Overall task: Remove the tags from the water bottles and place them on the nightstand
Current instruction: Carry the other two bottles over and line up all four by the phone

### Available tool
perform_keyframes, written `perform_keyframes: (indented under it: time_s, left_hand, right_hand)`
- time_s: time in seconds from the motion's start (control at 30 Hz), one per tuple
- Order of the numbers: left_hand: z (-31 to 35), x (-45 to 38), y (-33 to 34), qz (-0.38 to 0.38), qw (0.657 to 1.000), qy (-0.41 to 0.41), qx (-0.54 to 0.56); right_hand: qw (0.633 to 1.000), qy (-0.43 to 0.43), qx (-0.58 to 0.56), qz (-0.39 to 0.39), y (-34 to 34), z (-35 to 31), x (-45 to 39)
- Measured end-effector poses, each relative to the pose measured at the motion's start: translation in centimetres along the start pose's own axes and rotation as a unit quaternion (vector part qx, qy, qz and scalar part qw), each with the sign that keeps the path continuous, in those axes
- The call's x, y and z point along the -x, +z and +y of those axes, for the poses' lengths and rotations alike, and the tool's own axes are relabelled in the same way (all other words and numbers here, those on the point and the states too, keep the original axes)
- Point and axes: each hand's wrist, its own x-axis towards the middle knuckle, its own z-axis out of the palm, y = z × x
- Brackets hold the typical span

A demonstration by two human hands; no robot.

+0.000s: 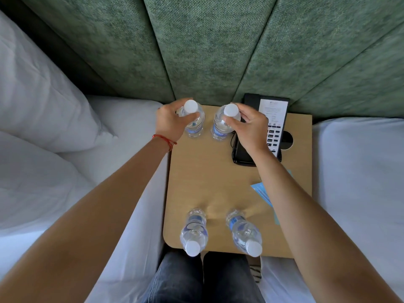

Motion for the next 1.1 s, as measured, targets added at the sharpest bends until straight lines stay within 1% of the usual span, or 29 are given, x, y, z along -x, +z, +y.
perform_keyframes:
  time_s: [0.3,0.53,0.87,0.97,1.1]
  left_hand:
    - [-0.5,-0.4,0.6,-0.012,1.000,0.006,0.015]
    - [-0.5,-0.9,0.7,-0.037,0.999,0.028,-0.004]
    - [-0.5,-1.4,0.3,-0.112,0.993,0.041,0.012]
    - [-0.5,-1.5,0.4,-0.110,0.993,0.040,0.011]
    - [-0.4,-1.3,0.7,-0.065,0.997,0.036,-0.009]
  right_hand:
    - [1.000,0.004,-0.003,-0.008,0.3,0.4,-0.7]
    - [1.000,0.001,0.013,-0.024,0.1,0.4,-0.9]
    - [0.996,0.003,0.010,-0.084,-0.5,0.5,-1.3]
    - [0.997,0.000,0.015,-0.080,-0.4,0.4,-1.2]
    - [0.998,0.006,0.001,-0.060,-0.1,0.4,-0.9]
